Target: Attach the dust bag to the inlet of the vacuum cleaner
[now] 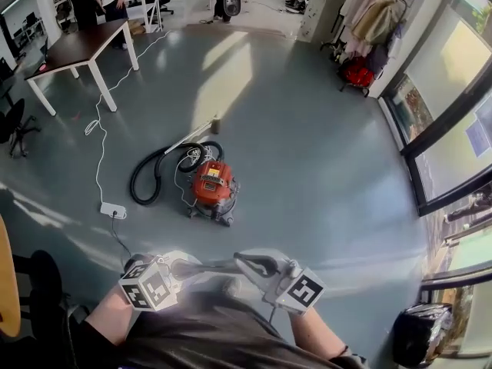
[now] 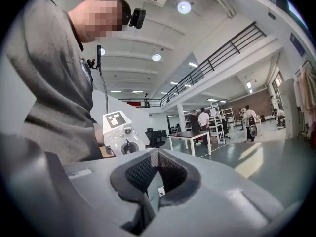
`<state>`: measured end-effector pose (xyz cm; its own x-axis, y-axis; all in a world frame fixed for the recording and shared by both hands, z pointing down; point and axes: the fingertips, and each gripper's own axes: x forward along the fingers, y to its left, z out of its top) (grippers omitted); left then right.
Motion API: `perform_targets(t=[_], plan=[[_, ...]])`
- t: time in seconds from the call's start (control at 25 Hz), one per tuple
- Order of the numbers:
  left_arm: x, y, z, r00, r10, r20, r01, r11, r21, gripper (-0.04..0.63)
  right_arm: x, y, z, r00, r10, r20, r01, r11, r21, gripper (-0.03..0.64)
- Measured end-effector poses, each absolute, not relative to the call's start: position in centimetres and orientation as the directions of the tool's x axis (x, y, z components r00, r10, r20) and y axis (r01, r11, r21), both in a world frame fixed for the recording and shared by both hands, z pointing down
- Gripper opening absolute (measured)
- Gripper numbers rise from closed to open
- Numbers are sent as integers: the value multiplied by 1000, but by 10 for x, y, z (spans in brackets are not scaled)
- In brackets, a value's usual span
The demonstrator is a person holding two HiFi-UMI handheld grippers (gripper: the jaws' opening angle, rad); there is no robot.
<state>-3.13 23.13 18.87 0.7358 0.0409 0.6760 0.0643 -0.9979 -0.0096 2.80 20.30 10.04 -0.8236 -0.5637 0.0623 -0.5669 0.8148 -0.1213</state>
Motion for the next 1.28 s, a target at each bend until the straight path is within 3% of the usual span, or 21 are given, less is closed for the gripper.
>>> perform_targets(t=[0.52, 1.28], plan=[[14, 209, 190, 738, 27, 675, 47, -999, -12, 41, 94, 193, 110, -812, -578, 78, -583, 797, -156, -6], [-41, 91, 239, 727, 195, 658, 246, -969, 15, 41, 21, 64, 122, -703, -687, 182, -711, 676, -196, -6]])
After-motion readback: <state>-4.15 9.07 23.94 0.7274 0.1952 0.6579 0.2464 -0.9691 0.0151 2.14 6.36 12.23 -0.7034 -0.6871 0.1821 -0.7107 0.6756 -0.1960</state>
